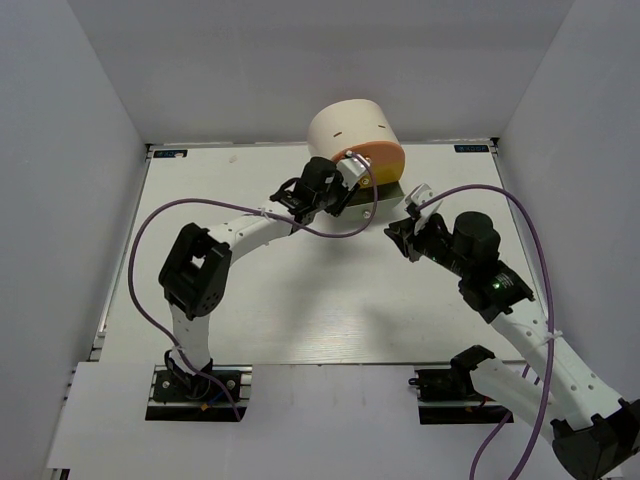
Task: Sort the stationery into containers
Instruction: Place the stationery in the drawer, then close the drawer in the storage box.
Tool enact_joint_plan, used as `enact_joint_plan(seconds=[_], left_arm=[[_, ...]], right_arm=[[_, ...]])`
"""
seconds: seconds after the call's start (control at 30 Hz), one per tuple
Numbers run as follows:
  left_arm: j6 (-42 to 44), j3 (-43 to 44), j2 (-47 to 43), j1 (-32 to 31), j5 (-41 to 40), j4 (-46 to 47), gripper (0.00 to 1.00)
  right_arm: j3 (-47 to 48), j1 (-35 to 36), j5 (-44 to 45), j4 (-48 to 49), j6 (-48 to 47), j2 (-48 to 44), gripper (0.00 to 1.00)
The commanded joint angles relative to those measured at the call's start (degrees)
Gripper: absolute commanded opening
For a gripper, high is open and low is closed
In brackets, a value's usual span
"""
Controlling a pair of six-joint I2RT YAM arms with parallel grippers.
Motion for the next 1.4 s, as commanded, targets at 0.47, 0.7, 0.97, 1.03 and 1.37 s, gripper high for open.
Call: enact_joint_plan(seconds=[0.47,0.7,0.97,1.03,1.37], left_arm=[[-8.4,-0.1,-12.3,-0.4,-3.1,-5.9,0.33],[-17.7,-14.9,-29.8,0.1,8.1,-17.5,0.32],[-16.7,-36.8,-51.4,0.1,1.0,-17.4,0.94],[-16.7,-37.6,-55.2,0.1,-0.1,-17.3,0.99],[-17.3,-39.9,-62.2,0.1,0.4,-18.0,0.99]], right_arm=[[-1.0,0.1,2.7,3.5,-1.6,-0.6,0.33],[-1.2,0.1,-1.3,3.9,-8.0,5.4,0.00],[8.1,-0.3,-5.2,-4.4,-34.8,25.5,0.36],[12.6,-0.2,-4.4,-5.6,-41.2,30.3,0.33],[23.5,-1.0,3.8,-3.6,-50.8,50.9,0.00]])
